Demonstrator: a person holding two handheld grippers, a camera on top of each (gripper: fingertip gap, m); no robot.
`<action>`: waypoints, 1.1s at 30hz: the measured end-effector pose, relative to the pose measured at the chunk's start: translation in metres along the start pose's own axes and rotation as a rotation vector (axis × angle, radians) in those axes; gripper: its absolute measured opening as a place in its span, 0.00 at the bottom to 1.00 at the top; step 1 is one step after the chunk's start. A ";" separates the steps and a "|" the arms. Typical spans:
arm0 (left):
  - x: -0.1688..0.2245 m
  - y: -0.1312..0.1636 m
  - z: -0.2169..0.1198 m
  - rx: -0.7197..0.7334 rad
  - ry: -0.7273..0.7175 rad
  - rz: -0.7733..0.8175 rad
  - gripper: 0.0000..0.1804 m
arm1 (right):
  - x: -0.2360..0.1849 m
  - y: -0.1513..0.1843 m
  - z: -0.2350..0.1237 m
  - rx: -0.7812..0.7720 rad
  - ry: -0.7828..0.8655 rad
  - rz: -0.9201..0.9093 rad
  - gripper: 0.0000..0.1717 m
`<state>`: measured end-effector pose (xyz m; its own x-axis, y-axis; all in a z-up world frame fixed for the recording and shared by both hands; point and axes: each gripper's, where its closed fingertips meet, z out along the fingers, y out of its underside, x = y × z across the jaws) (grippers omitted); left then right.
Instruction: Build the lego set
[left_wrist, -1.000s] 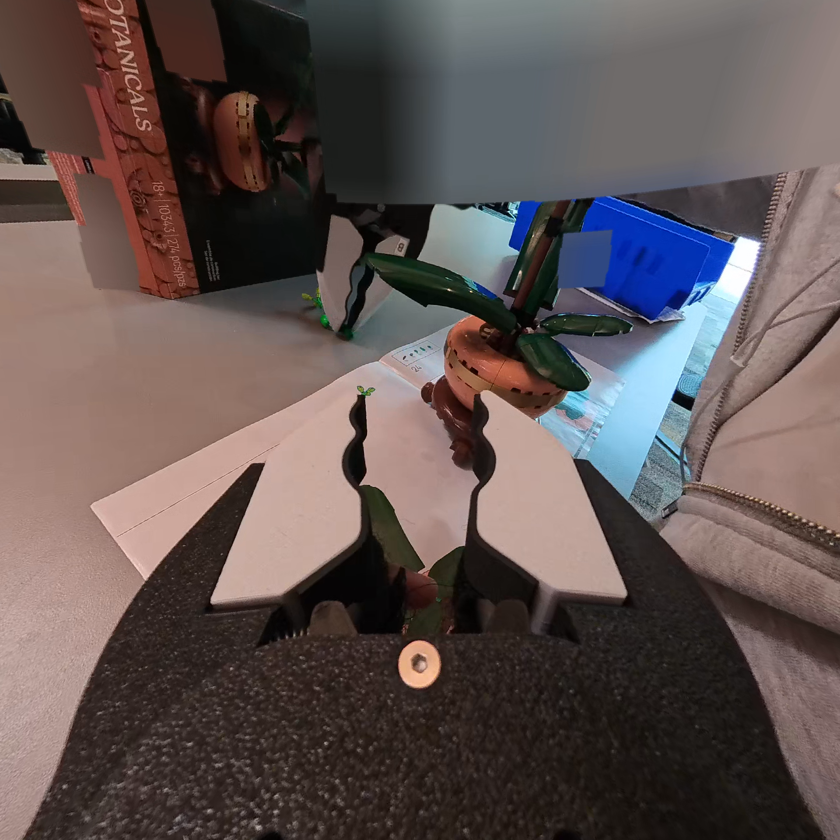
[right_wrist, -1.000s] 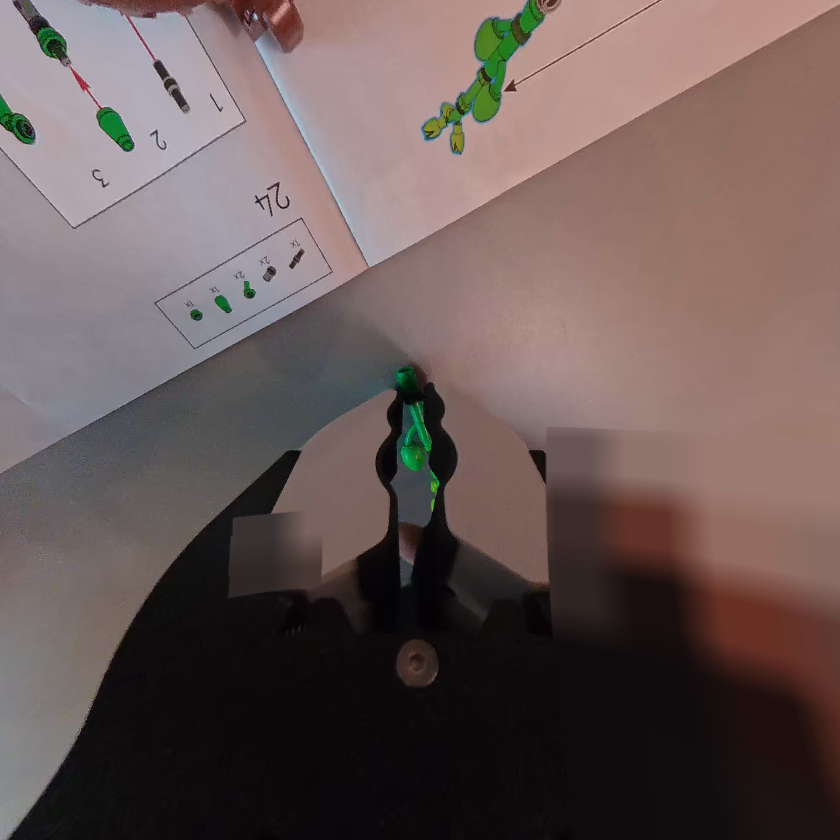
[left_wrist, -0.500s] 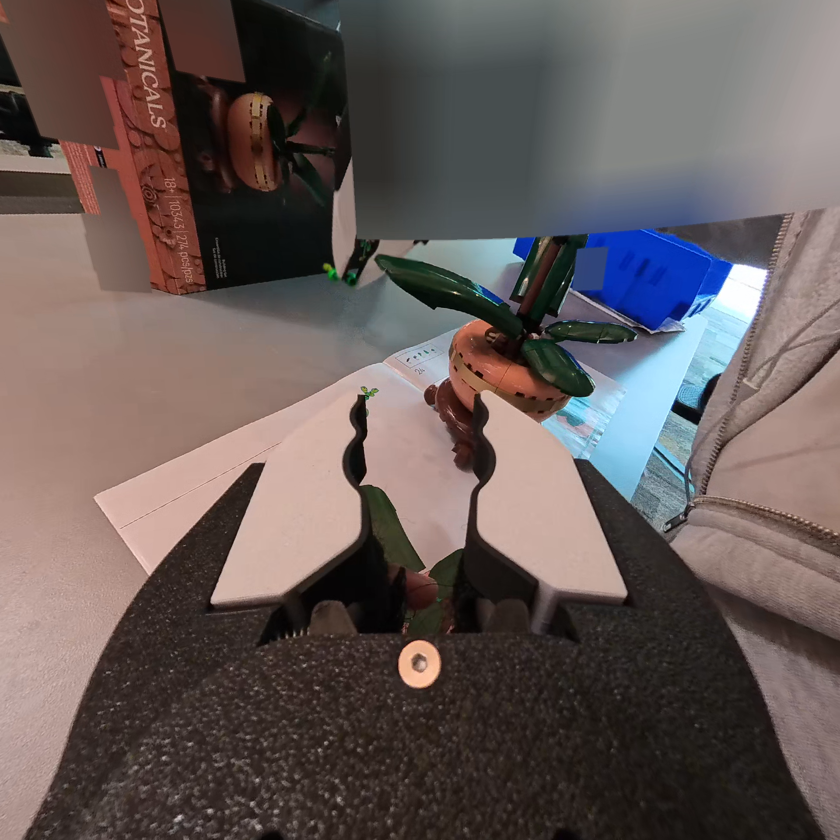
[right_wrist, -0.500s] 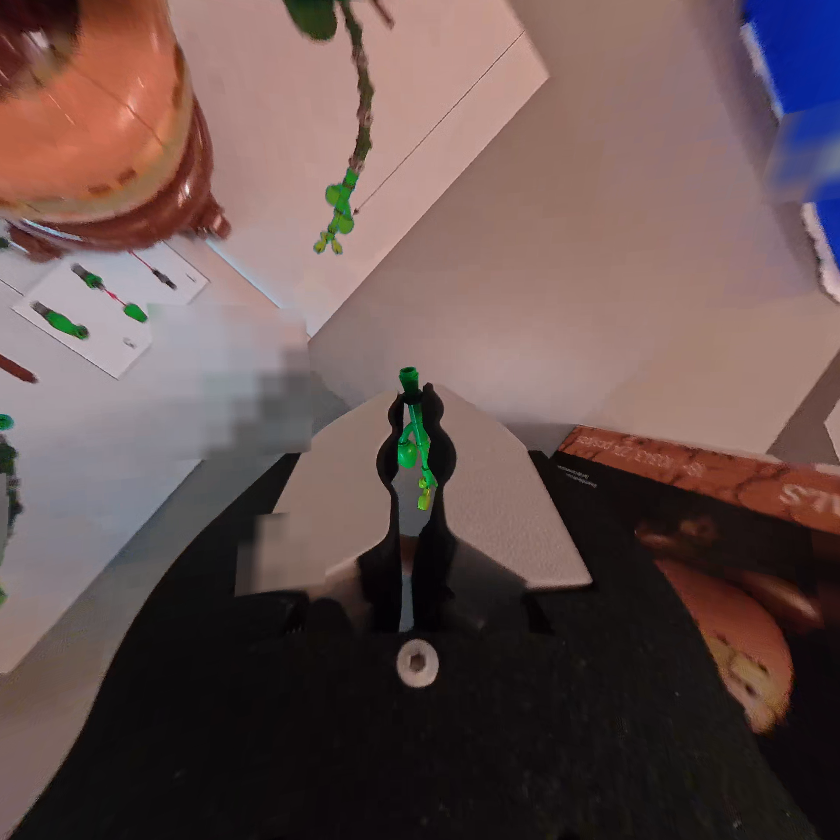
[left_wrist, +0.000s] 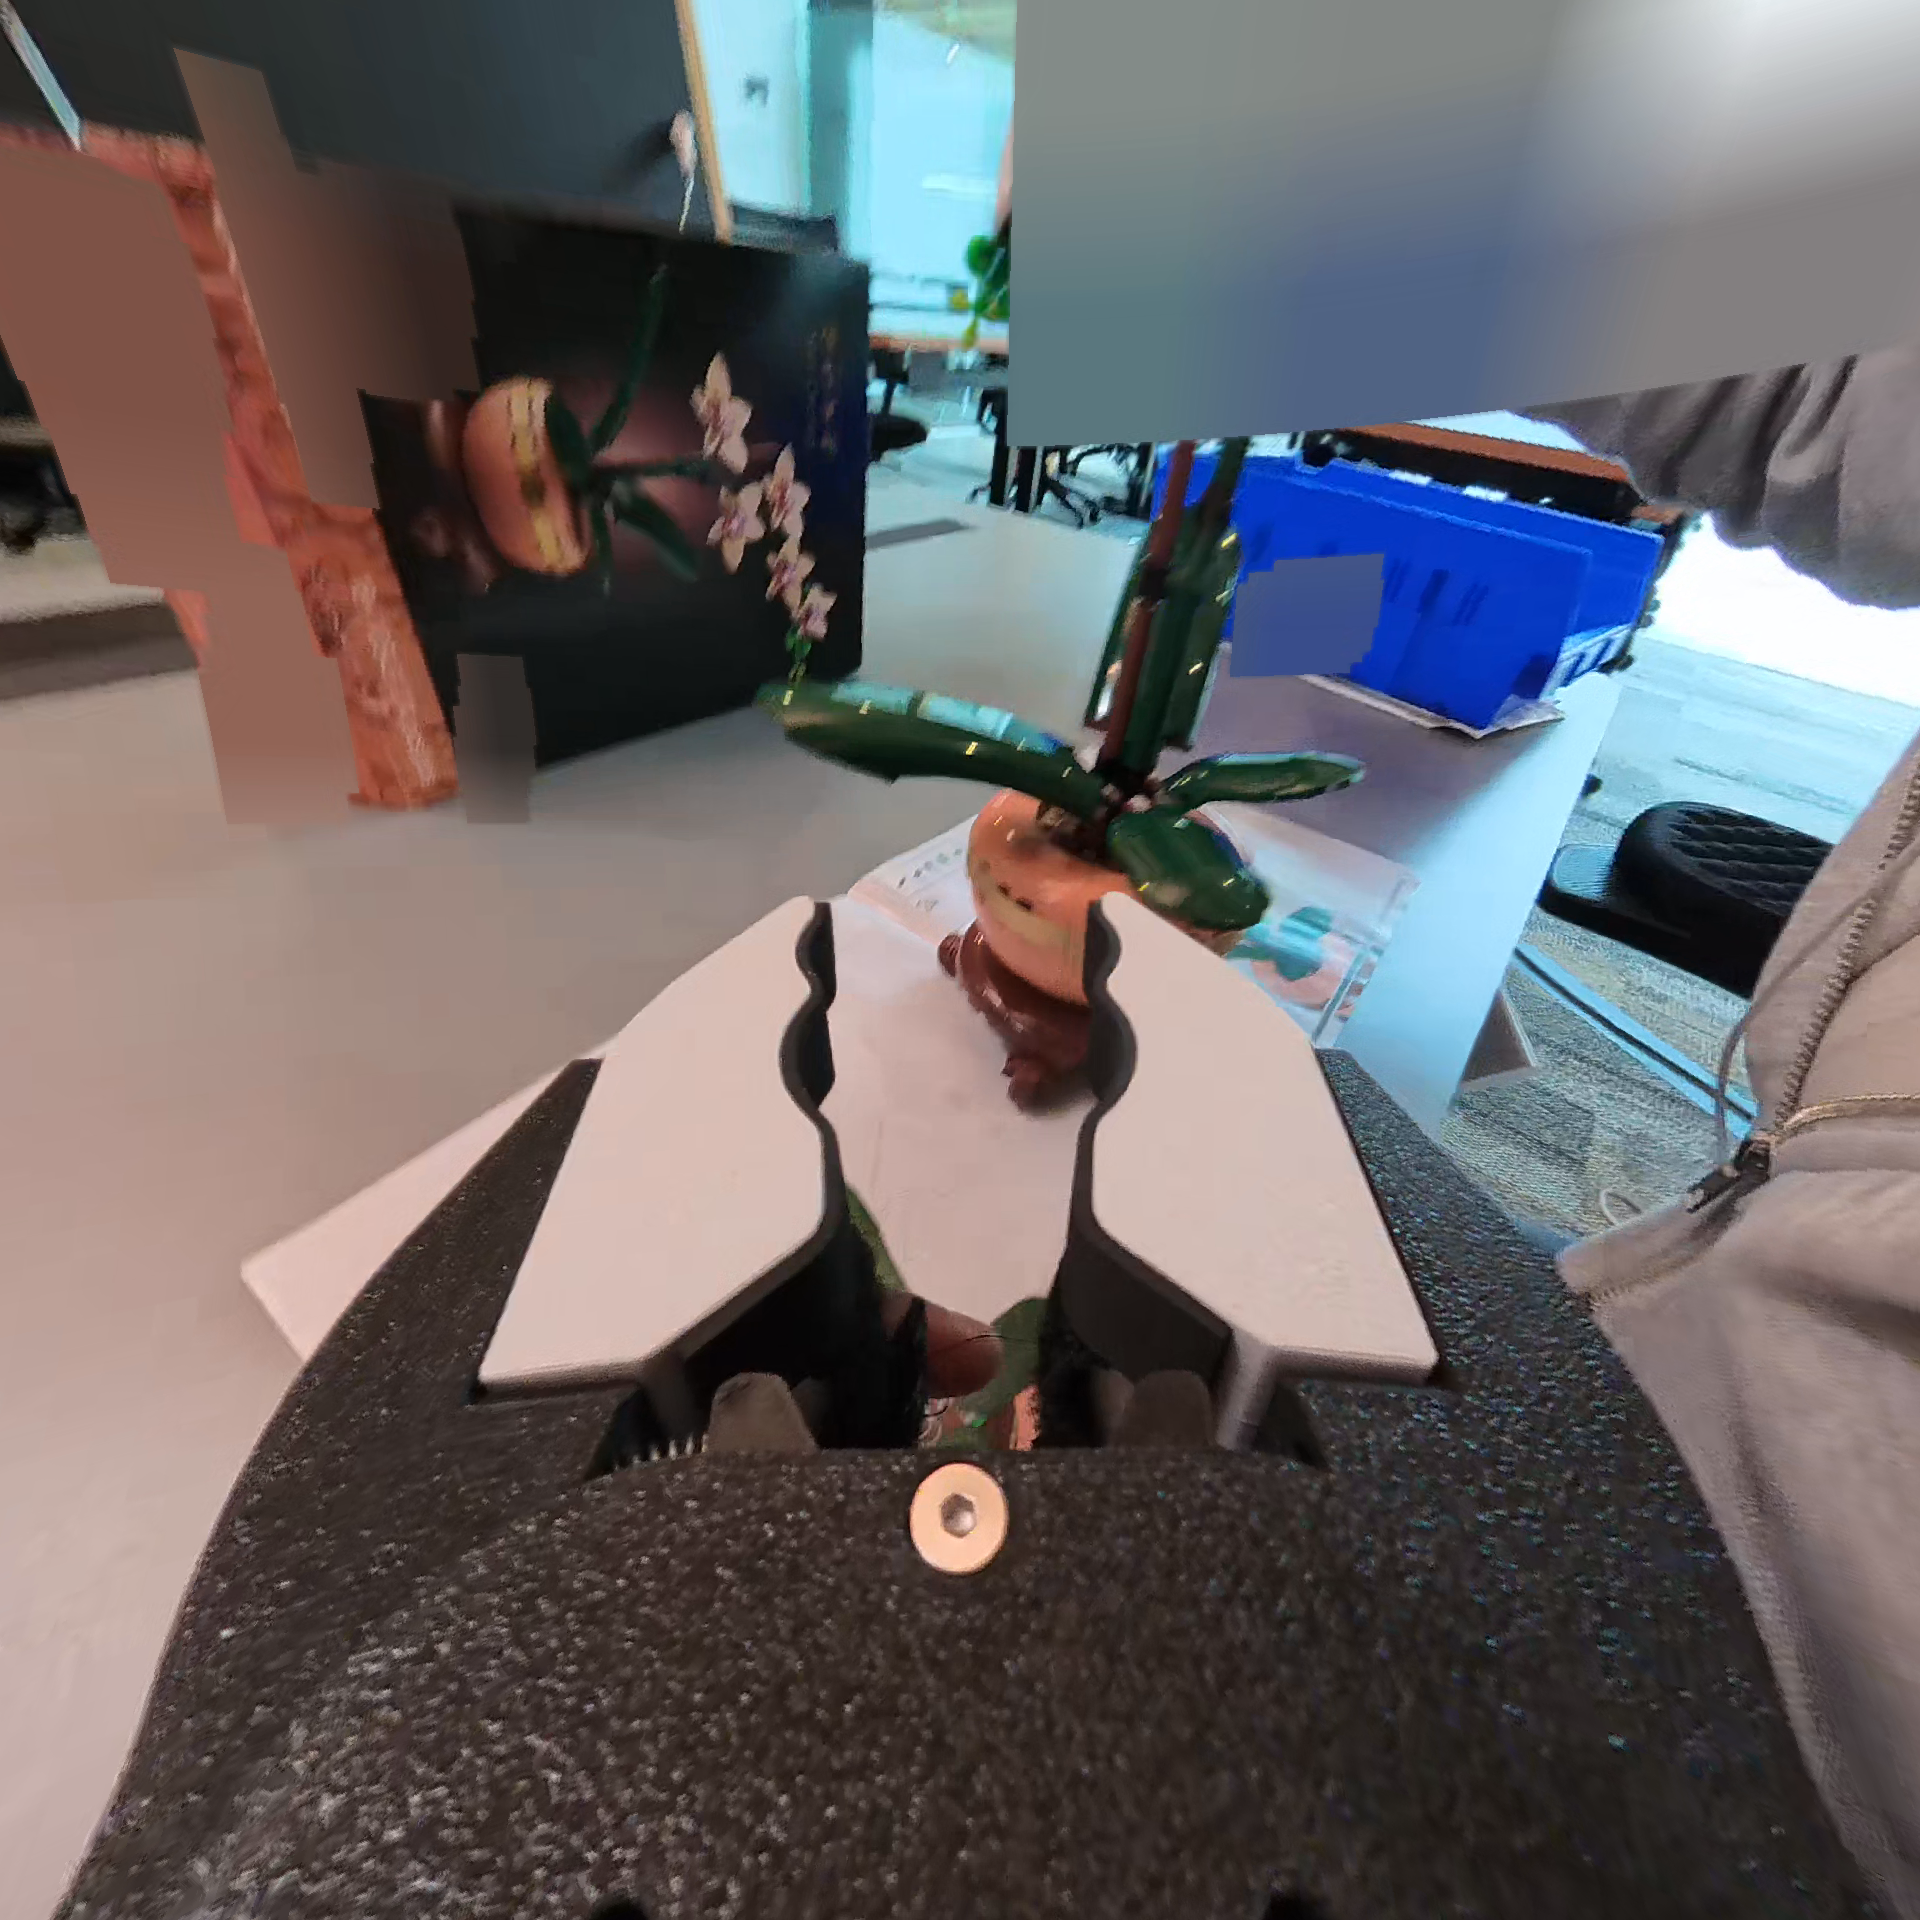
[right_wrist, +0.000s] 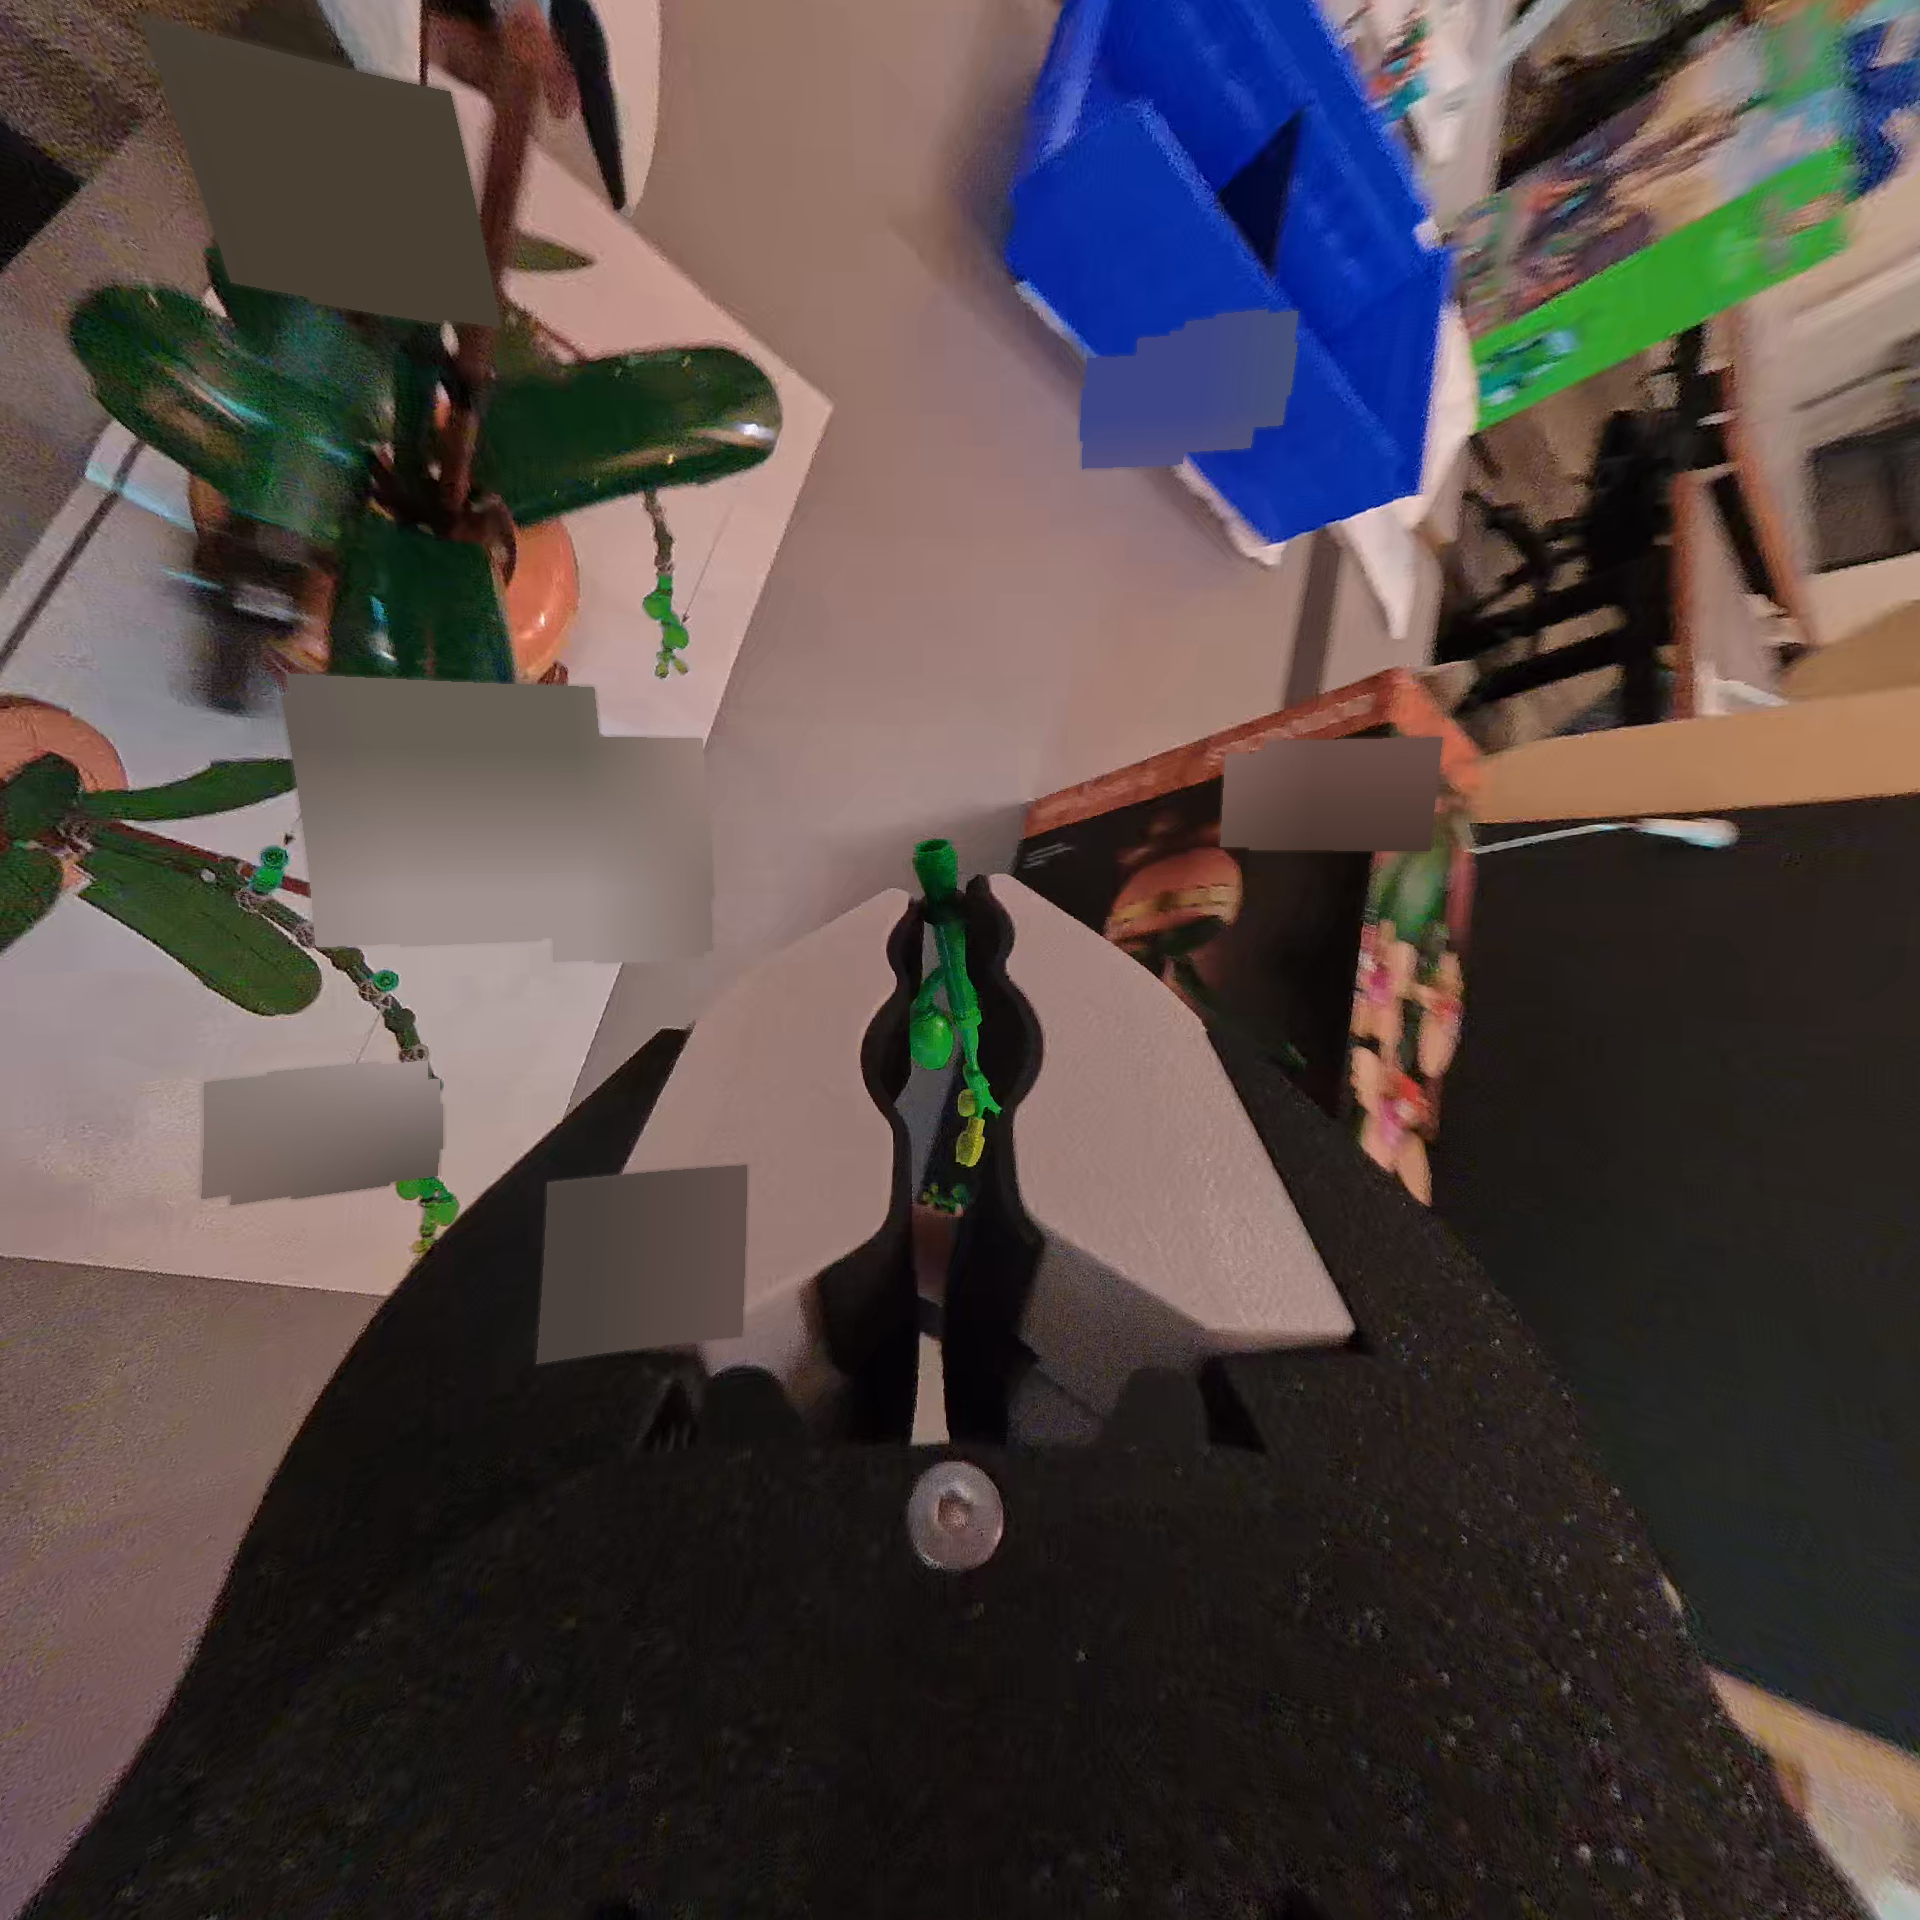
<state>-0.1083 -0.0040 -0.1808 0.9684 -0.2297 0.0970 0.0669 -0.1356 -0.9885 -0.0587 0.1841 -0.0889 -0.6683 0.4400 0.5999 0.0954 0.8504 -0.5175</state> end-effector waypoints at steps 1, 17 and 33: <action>0.003 -0.003 -0.001 0.012 0.004 0.018 0.26 | -0.001 -0.007 -0.014 0.008 0.049 -0.003 0.04; 0.132 -0.102 0.017 0.131 0.213 0.256 0.19 | -0.071 -0.093 -0.123 -0.162 0.950 -0.257 0.04; 0.152 -0.141 0.059 0.172 0.245 0.245 0.08 | -0.091 -0.145 -0.054 -0.328 1.055 -0.565 0.04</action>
<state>0.0437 0.0376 -0.0338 0.8759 -0.4616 -0.1405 -0.1002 0.1109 -0.9888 0.0283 0.0369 -0.0351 0.2301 -0.1237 0.9653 0.2691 0.9613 0.0591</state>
